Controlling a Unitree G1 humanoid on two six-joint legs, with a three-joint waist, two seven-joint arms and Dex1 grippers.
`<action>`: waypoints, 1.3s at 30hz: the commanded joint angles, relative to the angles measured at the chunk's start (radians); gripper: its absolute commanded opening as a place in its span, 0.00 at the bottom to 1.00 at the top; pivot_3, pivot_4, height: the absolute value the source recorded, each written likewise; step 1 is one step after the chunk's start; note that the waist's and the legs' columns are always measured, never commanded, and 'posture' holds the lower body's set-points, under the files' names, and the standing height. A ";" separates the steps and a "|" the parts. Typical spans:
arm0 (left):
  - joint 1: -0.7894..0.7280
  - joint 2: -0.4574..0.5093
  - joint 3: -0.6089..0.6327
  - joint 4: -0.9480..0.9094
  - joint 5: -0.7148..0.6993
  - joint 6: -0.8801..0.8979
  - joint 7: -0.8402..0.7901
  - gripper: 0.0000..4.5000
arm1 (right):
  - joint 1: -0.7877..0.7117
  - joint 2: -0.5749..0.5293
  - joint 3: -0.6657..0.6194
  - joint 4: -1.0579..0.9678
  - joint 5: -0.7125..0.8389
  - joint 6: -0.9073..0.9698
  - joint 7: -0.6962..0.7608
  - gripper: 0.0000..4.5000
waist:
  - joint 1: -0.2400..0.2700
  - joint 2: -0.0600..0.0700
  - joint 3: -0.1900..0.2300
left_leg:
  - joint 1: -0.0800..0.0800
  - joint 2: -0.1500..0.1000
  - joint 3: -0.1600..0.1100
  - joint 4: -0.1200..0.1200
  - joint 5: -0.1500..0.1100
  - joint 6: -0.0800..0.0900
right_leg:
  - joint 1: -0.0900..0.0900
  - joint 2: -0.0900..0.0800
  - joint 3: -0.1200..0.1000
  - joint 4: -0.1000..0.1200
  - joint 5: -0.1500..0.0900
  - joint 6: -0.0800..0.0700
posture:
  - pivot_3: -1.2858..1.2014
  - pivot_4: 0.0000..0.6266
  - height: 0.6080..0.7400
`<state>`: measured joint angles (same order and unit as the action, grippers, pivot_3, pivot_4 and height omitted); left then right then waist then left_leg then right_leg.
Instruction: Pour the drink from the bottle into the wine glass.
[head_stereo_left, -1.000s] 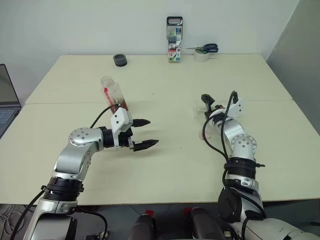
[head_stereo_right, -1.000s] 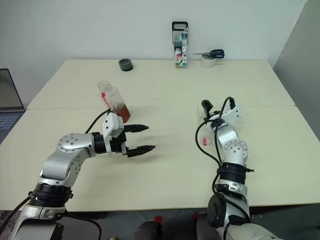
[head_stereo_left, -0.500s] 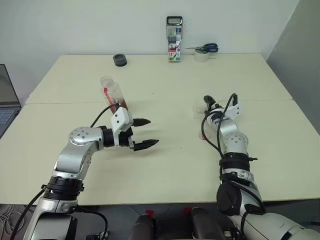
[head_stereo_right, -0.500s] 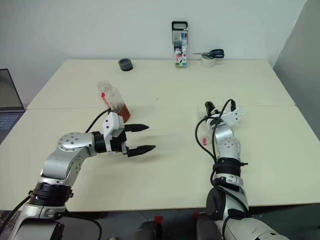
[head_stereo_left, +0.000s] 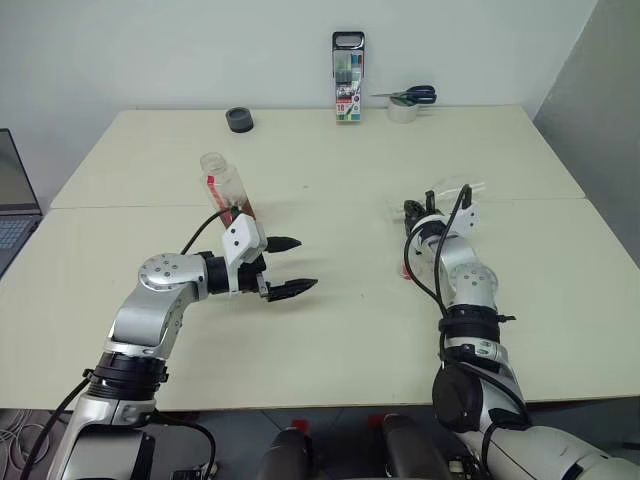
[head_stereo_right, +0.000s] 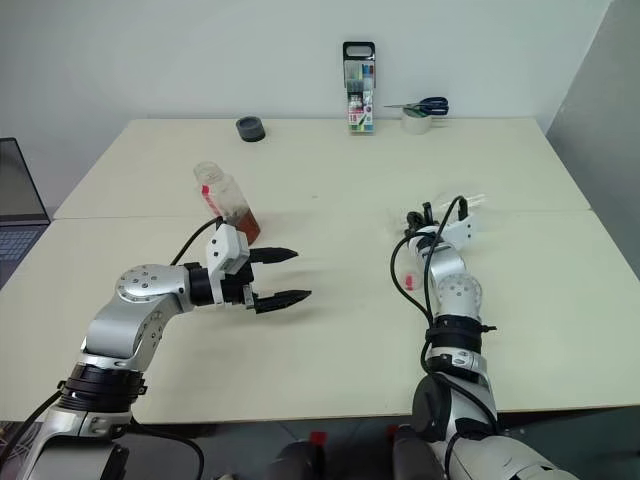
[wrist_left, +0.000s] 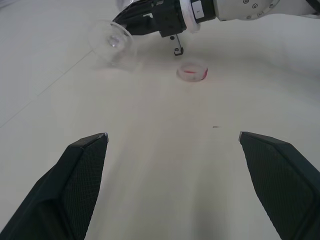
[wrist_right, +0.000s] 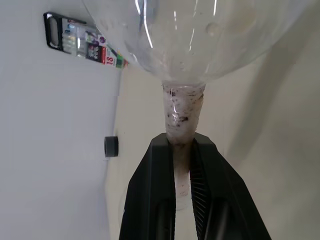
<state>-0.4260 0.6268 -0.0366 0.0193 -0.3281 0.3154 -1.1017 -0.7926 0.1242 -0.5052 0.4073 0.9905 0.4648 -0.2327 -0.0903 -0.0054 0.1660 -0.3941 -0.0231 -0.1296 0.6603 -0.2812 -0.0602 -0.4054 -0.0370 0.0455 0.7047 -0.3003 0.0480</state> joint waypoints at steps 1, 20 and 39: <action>0.006 0.008 0.010 -0.017 -0.002 -0.004 0.010 1.00 | 0.049 -0.103 0.313 -0.120 -0.305 -0.037 0.174 0.03 | -0.001 0.000 0.000 | 0.000 0.000 0.000 0.000 0.000 0.000 | 0.000 0.000 0.000 0.000 0.000 0.000 | 0.52 0.24 1.00; 0.054 0.021 0.095 -0.011 -0.022 0.069 0.127 1.00 | 0.247 -0.190 0.717 0.073 -0.968 -0.451 0.387 0.03 | 0.002 -0.001 -0.001 | 0.001 0.000 -0.003 0.000 0.002 -0.003 | 0.001 0.001 0.000 -0.001 0.000 0.000 | 0.52 0.24 1.00; 0.106 0.056 0.227 -0.257 -0.137 0.194 0.243 1.00 | -0.053 -0.114 0.612 0.481 -0.935 -0.718 0.587 0.03 | 0.001 -0.001 -0.001 | 0.001 0.000 -0.003 0.000 0.002 -0.004 | 0.001 0.000 0.000 -0.003 0.000 0.000 | 0.52 0.24 1.00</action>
<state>-0.3172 0.6711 0.1600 -0.1951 -0.4441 0.5035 -0.8710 -0.8132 0.0060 0.1230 0.8832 0.0580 -0.2144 0.3433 -0.0892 -0.0068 0.1653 -0.3936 -0.0227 -0.1326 0.6601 -0.2790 -0.0642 -0.4045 -0.0366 0.0455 0.7018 -0.3003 0.0480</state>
